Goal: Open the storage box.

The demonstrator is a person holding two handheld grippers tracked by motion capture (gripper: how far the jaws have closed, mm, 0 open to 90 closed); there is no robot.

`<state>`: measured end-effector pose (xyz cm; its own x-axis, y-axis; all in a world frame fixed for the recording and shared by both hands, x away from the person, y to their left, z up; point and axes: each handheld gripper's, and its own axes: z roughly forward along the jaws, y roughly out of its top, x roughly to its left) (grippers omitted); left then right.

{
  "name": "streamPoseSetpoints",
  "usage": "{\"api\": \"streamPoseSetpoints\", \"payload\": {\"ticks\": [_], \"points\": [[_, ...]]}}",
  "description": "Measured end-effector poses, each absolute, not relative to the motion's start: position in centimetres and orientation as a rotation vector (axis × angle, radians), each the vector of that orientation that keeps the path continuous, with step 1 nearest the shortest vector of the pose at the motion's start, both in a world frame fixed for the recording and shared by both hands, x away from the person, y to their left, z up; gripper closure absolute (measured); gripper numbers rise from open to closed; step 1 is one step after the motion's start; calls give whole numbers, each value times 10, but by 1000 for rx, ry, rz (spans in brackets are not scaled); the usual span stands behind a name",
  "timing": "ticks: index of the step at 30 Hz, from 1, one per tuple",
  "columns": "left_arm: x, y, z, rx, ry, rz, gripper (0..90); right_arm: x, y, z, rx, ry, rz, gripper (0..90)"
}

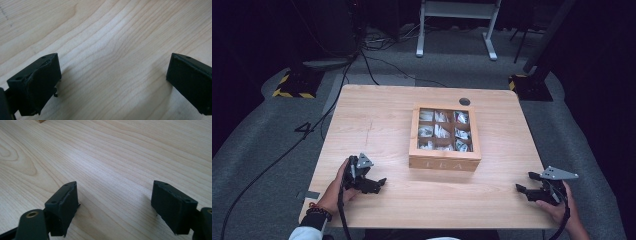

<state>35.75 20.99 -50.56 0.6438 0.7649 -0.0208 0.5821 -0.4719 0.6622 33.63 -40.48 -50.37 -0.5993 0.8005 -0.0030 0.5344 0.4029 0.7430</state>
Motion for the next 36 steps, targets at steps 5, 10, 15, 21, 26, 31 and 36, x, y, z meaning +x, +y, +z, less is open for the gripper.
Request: {"api": "streamPoseSetpoints", "payload": {"ticks": [5, 10, 15, 21, 26, 31, 36], "points": [[359, 209, -506, 2226, 1020, 358, 1, 336, -405, -504, 1152, 2305, 1024, 218], [358, 215, -505, 2253, 957, 337, 3, 338, -404, -503, 1159, 2303, 1018, 215], [357, 215, -505, 2248, 969, 346, 4, 342, -401, -499, 1166, 2315, 1038, 245], [357, 215, -505, 2247, 969, 346, 4, 352, -388, -472, 1086, 2300, 1102, 276], [357, 215, -506, 2246, 970, 347, 4, 359, -372, -452, 1009, 2307, 1129, 289], [357, 215, -506, 2247, 968, 347, 5, 371, -343, -434, 906, 2357, 1155, 303], [357, 215, -506, 2247, 968, 347, 5, 380, -323, -431, 862, 2401, 1161, 308]]}}
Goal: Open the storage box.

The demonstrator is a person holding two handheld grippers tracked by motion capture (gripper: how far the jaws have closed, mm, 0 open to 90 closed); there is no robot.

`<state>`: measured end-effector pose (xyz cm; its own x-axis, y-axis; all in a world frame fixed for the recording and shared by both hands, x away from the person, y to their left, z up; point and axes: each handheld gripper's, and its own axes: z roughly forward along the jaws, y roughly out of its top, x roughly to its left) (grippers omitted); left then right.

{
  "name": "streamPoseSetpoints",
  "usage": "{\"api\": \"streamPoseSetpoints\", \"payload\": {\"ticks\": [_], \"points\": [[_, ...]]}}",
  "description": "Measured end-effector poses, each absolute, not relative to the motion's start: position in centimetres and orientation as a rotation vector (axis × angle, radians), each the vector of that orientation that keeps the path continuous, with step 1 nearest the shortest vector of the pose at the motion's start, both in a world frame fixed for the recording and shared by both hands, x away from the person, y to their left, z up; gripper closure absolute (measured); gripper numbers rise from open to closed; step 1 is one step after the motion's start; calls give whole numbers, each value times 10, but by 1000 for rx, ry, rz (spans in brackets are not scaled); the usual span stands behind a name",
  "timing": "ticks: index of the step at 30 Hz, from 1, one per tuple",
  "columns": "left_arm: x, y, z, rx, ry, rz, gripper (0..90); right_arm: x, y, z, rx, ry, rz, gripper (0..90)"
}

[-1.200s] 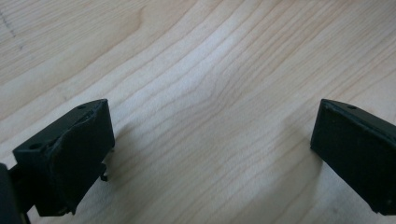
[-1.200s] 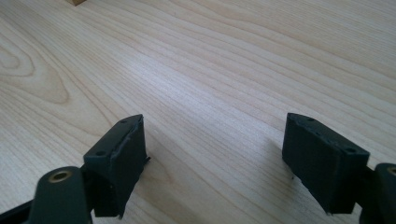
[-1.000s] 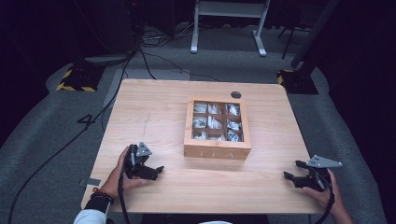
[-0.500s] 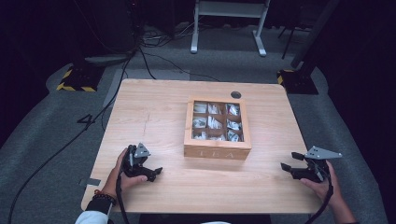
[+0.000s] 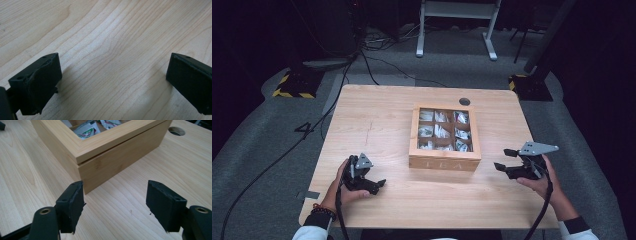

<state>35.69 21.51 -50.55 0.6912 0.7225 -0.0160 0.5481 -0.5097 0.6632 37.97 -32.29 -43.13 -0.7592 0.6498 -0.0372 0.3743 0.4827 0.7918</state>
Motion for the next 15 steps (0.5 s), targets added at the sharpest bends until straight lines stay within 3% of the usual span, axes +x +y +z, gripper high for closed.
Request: {"api": "streamPoseSetpoints", "payload": {"ticks": [15], "points": [[357, 215, -506, 2244, 969, 349, 6, 393, -270, -441, 804, 2485, 1143, 329]]}}
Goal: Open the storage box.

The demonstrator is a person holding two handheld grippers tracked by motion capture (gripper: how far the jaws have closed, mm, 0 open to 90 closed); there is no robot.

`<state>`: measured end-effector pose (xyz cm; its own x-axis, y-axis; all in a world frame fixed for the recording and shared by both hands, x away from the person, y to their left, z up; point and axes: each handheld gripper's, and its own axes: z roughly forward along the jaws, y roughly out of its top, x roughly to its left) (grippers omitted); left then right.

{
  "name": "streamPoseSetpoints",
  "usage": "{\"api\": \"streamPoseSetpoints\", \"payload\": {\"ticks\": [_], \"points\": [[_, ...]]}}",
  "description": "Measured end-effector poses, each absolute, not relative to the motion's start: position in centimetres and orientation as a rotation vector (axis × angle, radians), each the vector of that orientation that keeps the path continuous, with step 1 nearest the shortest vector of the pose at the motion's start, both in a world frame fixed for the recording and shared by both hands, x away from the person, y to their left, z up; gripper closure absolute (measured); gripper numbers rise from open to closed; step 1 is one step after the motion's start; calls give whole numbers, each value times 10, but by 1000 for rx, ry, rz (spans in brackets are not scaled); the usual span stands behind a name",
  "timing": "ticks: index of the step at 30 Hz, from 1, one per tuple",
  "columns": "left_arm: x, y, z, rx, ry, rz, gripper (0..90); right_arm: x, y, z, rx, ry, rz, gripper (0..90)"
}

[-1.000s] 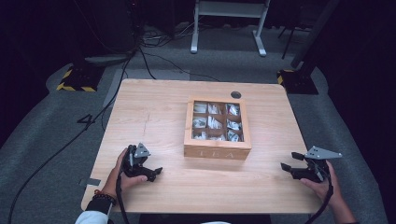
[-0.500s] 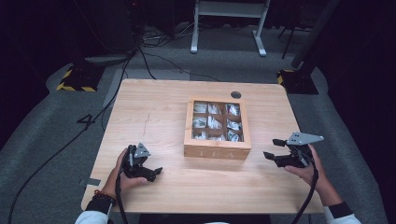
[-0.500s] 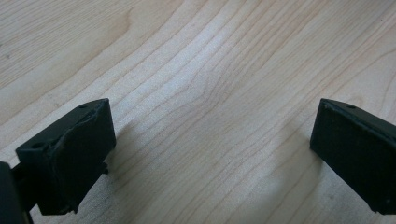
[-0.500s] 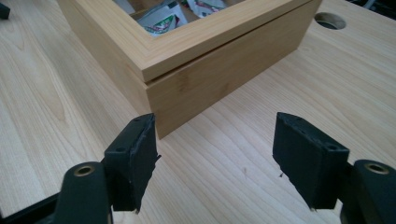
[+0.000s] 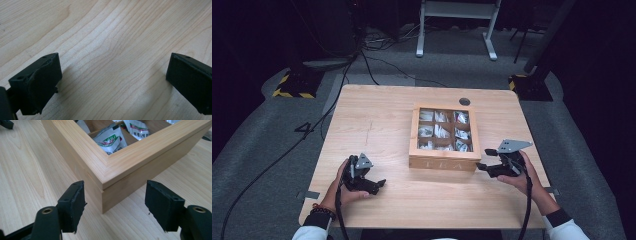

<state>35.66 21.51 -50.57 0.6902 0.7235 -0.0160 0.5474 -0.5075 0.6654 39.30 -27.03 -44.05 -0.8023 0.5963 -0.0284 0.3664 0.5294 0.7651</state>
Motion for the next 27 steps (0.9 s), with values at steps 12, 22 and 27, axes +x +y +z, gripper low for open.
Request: {"api": "streamPoseSetpoints", "payload": {"ticks": [12, 22, 27], "points": [[356, 216, -506, 2247, 960, 343, 6, 403, -259, -450, 852, 2492, 1182, 342], [356, 216, -506, 2246, 962, 343, 6, 401, -258, -446, 854, 2462, 1205, 370], [356, 216, -506, 2245, 966, 345, 6, 401, -258, -446, 862, 2458, 1213, 370]]}}
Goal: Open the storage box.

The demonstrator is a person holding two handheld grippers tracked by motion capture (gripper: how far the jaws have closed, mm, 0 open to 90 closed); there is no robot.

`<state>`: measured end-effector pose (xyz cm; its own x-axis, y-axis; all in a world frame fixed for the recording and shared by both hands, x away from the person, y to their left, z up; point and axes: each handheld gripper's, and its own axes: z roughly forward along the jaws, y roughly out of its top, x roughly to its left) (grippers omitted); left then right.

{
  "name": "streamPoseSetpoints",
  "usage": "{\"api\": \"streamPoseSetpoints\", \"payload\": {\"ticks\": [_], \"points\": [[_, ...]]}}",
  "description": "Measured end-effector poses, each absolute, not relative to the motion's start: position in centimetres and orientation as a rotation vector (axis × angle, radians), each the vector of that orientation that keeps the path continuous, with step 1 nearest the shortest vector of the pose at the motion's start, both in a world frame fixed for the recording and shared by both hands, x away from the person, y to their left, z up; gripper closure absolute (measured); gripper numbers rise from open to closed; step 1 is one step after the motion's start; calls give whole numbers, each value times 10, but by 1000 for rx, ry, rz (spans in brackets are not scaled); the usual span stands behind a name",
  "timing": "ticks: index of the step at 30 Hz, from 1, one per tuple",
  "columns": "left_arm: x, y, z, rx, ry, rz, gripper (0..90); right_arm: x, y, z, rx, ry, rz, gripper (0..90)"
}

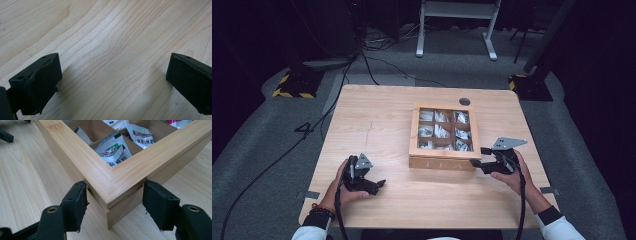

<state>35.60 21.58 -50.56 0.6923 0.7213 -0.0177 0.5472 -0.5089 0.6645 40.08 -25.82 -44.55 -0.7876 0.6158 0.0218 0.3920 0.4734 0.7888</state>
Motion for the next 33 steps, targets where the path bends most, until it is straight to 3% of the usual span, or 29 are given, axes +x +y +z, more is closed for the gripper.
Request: {"api": "streamPoseSetpoints", "payload": {"ticks": [6, 7, 8, 10, 11, 12, 15, 33], "points": [[358, 213, -503, 2254, 979, 347, 25, 401, -259, -443, 874, 2444, 1237, 368], [358, 212, -501, 2247, 974, 345, 73, 401, -259, -442, 871, 2444, 1234, 368], [359, 211, -497, 2235, 936, 339, 253, 401, -259, -441, 877, 2437, 1247, 369], [360, 210, -495, 2227, 926, 343, 235, 401, -259, -441, 878, 2436, 1253, 369], [360, 209, -492, 2210, 922, 356, 142, 401, -260, -441, 880, 2433, 1258, 369], [361, 207, -489, 2203, 904, 371, 203, 401, -260, -440, 883, 2430, 1261, 369], [364, 199, -481, 2207, 870, 404, 170, 401, -259, -439, 889, 2420, 1263, 369], [398, 148, -432, 2094, 702, 518, 192, 404, -260, -429, 920, 2383, 1320, 368]]}}
